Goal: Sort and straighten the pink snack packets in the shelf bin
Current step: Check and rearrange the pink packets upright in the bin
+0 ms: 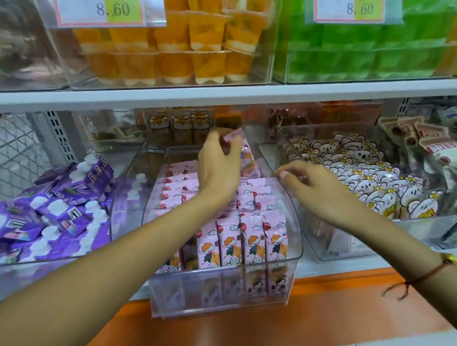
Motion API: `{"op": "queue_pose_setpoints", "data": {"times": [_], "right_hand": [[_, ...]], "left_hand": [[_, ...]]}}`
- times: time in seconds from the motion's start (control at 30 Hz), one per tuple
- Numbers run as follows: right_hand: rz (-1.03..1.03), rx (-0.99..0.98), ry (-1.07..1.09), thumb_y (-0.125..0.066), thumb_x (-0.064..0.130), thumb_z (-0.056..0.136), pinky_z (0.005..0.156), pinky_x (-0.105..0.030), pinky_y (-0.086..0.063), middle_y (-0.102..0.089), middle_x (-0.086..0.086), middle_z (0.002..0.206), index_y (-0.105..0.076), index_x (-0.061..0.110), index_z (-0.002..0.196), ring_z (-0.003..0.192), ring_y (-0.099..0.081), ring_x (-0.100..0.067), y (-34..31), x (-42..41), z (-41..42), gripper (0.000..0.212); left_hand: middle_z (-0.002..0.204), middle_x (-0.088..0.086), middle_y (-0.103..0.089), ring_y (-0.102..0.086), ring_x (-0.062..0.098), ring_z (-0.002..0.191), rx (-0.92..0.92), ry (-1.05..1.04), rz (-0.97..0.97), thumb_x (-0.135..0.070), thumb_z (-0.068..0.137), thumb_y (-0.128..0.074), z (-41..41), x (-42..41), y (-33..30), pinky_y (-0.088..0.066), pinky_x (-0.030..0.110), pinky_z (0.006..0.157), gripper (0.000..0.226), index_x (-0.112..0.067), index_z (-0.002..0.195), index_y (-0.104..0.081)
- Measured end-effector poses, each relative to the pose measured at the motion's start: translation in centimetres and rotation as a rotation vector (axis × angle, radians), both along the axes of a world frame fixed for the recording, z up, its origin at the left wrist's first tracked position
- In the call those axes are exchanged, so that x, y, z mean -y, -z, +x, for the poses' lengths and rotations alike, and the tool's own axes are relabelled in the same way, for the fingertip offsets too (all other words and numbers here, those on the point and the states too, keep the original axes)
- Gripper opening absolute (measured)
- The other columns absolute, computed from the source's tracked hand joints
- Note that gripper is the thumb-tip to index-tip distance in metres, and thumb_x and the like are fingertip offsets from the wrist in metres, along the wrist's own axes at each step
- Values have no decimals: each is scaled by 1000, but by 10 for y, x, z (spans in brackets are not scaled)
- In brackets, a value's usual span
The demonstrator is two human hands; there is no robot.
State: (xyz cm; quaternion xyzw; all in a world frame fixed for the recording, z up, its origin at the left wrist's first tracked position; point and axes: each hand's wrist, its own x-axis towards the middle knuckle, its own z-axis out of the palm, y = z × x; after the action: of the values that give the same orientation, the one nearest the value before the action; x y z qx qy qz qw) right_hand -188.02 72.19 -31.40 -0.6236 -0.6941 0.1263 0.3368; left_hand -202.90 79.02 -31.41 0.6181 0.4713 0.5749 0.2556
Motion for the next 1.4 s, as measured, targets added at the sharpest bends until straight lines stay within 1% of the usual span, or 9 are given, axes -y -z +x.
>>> {"op": "queue_pose_setpoints", "data": {"times": [0.13, 0.27, 0.4, 0.57, 0.67, 0.77, 0.9, 1.23, 1.4], "right_hand": [[122, -117, 15, -49, 14, 97, 77, -22, -40, -64, -4, 113, -60, 14, 120, 97, -58, -17, -22, -2, -17, 26], [25, -142, -294, -53, 32, 95, 103, -26, -34, -47, 9, 137, -42, 26, 140, 125, -42, -5, -25, 19, -50, 47], [77, -210, -367, -55, 18, 95, 91, -20, -46, -62, 13, 116, -56, 21, 123, 108, -56, -2, -15, 24, -63, 28], [-127, -870, -180, -60, 13, 92, 66, -14, -52, -70, 5, 89, -63, 11, 112, 77, -66, -1, -13, 21, -56, 20], [-112, -983, -181, -65, 12, 88, 63, -16, -53, -73, 1, 89, -64, 5, 112, 75, -67, -4, -15, 24, -59, 25], [-64, -1003, -182, -71, 13, 83, 66, -17, -54, -73, -7, 101, -64, 6, 110, 81, -69, -7, -15, 27, -66, 29], [-73, -953, -291, -59, 14, 91, 95, -26, -50, -67, -2, 120, -55, 11, 126, 108, -63, -9, -15, 28, -62, 35], [273, -716, -204, -77, 13, 78, 70, -12, -51, -71, 7, 97, -64, 21, 99, 93, -66, -5, -4, 37, -69, 26], [230, -545, -248, -67, 17, 88, 92, -30, -50, -65, 13, 109, -59, 26, 109, 106, -61, -4, -7, 40, -65, 24]], "left_hand": [[85, -11, -58, -54, -1, 77, 213, -16, 143, -16, 98, -53, -22, 36, -5, -44, 8, 67, 6, -13, 101, -56], [84, -10, -64, -58, -6, 75, 222, 64, 186, -17, 95, -57, -43, 67, -6, -42, 7, 69, 7, -15, 99, -63], [103, -10, -69, -64, -3, 95, 274, 162, 109, -21, 94, -59, -56, 79, -1, -50, 13, 80, 18, -17, 110, -65], [112, -16, -60, -58, -4, 104, 67, 240, 12, -16, 88, -65, -59, 83, 11, -48, 15, 84, 27, -31, 109, -58], [110, -20, -57, -55, -3, 102, -111, 222, 58, -24, 78, -77, -55, 84, 18, -45, 10, 78, 40, -33, 109, -53], [103, -25, -59, -58, -3, 94, -75, 160, 119, -34, 78, -77, -55, 85, 19, -47, 12, 73, 37, -33, 105, -51], [112, -23, -61, -61, 0, 104, -15, 269, 100, -35, 87, -65, -58, 84, 20, -53, 31, 90, 28, -34, 108, -47], [118, -23, -59, -53, -5, 113, -153, 236, 149, -30, 88, -67, -62, 86, 22, -43, 12, 92, 33, -38, 117, -55], [121, -23, -58, -55, -4, 114, -108, 275, 116, -25, 92, -61, -69, 85, 11, -45, 17, 96, 32, -39, 121, -54]]}}
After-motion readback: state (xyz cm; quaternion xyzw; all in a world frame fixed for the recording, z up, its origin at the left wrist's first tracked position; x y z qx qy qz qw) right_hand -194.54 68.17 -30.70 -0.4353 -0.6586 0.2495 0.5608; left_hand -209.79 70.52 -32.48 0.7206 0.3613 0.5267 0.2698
